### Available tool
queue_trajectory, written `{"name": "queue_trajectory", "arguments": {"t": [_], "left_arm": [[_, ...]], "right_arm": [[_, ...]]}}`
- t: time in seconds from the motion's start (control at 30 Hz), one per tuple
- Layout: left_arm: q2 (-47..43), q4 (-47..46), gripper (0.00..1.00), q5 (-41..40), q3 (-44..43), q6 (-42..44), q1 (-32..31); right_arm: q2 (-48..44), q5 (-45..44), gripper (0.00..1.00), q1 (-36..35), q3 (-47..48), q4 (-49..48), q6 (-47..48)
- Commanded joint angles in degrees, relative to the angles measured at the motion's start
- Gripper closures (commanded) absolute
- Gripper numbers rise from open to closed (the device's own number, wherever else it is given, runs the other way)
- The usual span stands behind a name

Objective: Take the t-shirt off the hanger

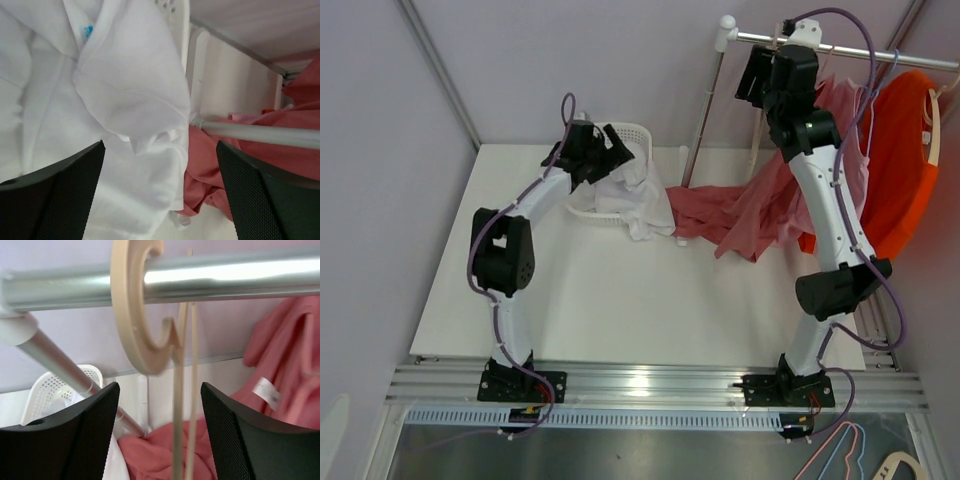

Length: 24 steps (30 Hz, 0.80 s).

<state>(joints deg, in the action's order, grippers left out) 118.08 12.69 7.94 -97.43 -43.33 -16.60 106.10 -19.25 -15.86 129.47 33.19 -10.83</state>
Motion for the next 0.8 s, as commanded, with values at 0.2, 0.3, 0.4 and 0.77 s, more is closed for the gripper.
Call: {"name": "queue_trajectory", "arguments": {"t": [0.2,0.3,0.4,0.77], "left_arm": [[-16.74,7.18,0.00,-28.68,-3.38,14.40,-10.46],[-20.42,3.15,0.00,-28.70,-1.02,17.57,-13.28],[-24.73,-4.13,0.00,-23.86,2.93,24.93,-16.70],[-36.43,-19.45,0.01,-3.91,12.96,34.28,-23.91]], "right_arm": [[-13.56,-7.98,0.27,1.26,3.31,10.81,-1.56],[-11.46,-9.76,0.28,4.67,6.31,15.66,-2.44],[-8.91,-8.00,0.29,7.50,10.18,20.31,-3.93],[-2.57,-5.89,0.31,10.67,11.95,21.74,-3.50]]}}
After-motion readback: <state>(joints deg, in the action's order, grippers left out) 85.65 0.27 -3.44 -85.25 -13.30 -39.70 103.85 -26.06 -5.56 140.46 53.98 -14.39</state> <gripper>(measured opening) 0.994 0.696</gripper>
